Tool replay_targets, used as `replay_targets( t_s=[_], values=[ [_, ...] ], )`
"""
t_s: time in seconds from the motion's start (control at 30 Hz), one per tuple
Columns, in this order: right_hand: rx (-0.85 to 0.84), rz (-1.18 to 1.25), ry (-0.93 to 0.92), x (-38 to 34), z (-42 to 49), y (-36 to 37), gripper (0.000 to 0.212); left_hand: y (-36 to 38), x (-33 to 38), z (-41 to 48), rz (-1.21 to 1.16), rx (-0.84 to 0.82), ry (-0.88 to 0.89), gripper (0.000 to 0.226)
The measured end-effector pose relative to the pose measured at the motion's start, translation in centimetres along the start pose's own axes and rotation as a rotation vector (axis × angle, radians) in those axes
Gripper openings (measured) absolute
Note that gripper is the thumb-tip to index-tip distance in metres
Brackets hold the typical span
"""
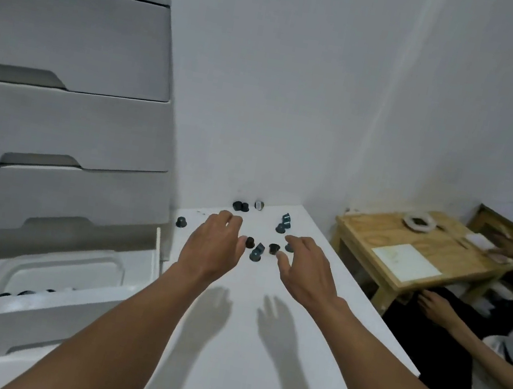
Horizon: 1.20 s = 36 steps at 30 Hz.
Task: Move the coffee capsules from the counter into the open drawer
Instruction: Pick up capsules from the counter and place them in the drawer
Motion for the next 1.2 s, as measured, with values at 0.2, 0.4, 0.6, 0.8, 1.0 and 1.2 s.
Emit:
replay_targets(
  t_s=[0.2, 0.4, 0.6, 0.8, 1.0, 1.2],
  values=[
    [-0.083, -0.014, 0.007, 8.5, 4.7, -0.3, 0.039, 6.3, 5.3, 5.3, -0.018, -0.068, -0.071, 0.028],
    [-0.125, 0.027, 0.025, 12.7, 8.7, 1.6, 0.039, 11.0, 6.0, 8.8, 0.001, -0.194, -0.119, 0.028],
    [-0.169, 0.034, 0.063, 15.6, 13.5, 5.2, 0.04, 16.1, 4.4, 13.6, 0.023, -0.303, -0.119, 0.032],
    [-0.187, 0.079, 0.076, 18.6, 18.6, 9.4, 0.032, 21.6, 2.4, 18.2, -0.013, -0.403, -0.132, 0.033],
    [-0.339, 0.031, 0.15, 19.9, 21.9, 12.5, 0.042, 26.2, 1.0, 19.8, -0.02, -0.467, -0.103, 0.027],
    [-0.415, 0.041, 0.118, 21.5, 25.2, 15.4, 0.038, 30.0, -0.1, 21.2, -0.097, -0.529, -0.22, 0.03]
  ],
)
Point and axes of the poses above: each hand's wrist, its own z-axis towards the middle knuckle, its own y-axis out of the palm, x = y × z, the point moved 2 cm from there along z, towards the middle knuckle, and after that the axes turned 4 degrees about -x, right-handed, at the moved point
